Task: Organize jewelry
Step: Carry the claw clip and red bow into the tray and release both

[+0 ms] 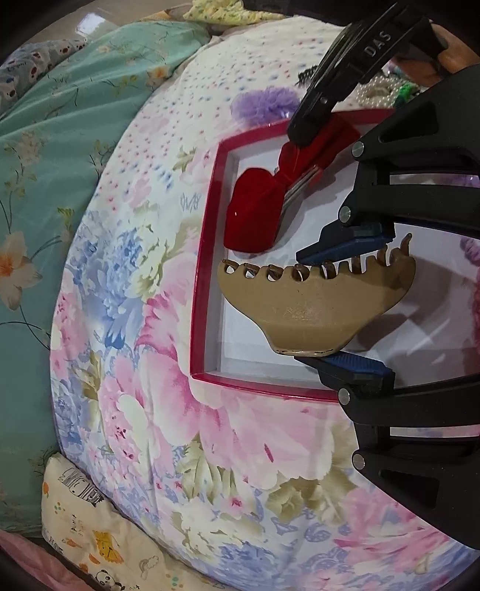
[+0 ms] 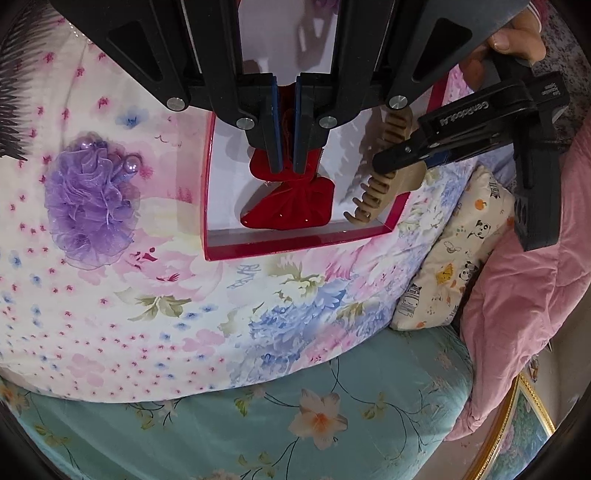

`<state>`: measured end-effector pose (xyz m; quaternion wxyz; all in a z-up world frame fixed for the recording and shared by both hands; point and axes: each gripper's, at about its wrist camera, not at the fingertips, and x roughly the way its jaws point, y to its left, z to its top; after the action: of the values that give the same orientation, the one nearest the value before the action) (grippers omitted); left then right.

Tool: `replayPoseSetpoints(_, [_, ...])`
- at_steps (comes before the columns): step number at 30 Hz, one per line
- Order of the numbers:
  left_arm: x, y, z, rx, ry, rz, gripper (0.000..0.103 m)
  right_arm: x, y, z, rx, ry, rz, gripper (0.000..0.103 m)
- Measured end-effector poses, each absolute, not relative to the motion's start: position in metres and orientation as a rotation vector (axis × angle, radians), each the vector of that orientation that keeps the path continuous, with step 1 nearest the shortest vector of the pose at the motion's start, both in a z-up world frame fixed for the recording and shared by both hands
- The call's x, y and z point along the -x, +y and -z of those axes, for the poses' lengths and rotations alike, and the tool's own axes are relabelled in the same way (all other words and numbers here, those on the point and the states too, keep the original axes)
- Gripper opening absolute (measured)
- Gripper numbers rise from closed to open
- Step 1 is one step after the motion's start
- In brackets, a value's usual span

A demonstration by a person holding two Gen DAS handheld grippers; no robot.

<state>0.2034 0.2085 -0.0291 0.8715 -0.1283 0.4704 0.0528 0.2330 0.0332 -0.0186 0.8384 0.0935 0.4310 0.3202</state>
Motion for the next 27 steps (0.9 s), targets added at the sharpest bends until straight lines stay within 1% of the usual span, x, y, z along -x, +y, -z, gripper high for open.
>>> replayPoseSetpoints(7, [-0.207, 0.206, 0.030, 0.221, 0.983, -0.124, 0.044, -0.238, 0.038, 0.027, -0.197, 0.941, -0.680, 0.005])
replayPoseSetpoints(9, [-0.208, 0.206, 0.032, 0.213, 0.996, -0.130, 0.048, -0.239, 0.039, 0.029, -0.197, 0.951, -0.684, 0.006])
replayPoseSetpoints(13, [-0.207, 0.209, 0.038, 0.228, 1.013, -0.135, 0.054, -0.240, 0.041, 0.032, -0.205, 0.960, -0.686, 0.011])
replayPoseSetpoints(17, [-0.206, 0.212, 0.038, 0.227, 1.011, -0.140, 0.054, -0.241, 0.042, 0.033, -0.215, 0.972, -0.693, 0.012])
replayPoseSetpoints(19, [-0.205, 0.212, 0.038, 0.214, 1.010, -0.145, 0.054, -0.240, 0.042, 0.032, -0.222, 0.978, -0.699, 0.015])
replayPoseSetpoints(21, [-0.205, 0.213, 0.037, 0.211, 1.014, -0.147, 0.053, -0.238, 0.042, 0.028, -0.233, 0.971, -0.712, 0.016])
replayPoseSetpoints(23, [-0.205, 0.213, 0.037, 0.222, 1.025, -0.138, 0.055, -0.235, 0.040, 0.023, -0.236, 0.960, -0.714, 0.021])
replayPoseSetpoints(24, [-0.204, 0.213, 0.037, 0.232, 1.028, -0.129, 0.059, -0.233, 0.037, 0.019, -0.245, 0.953, -0.718, 0.031])
replayPoseSetpoints(25, [-0.203, 0.212, 0.036, 0.240, 1.028, -0.123, 0.063, -0.231, 0.035, 0.016, -0.251, 0.944, -0.722, 0.036])
replayPoseSetpoints(27, [-0.201, 0.208, 0.033, 0.233, 1.025, -0.126, 0.067, -0.227, 0.028, 0.011, -0.253, 0.934, -0.717, 0.036])
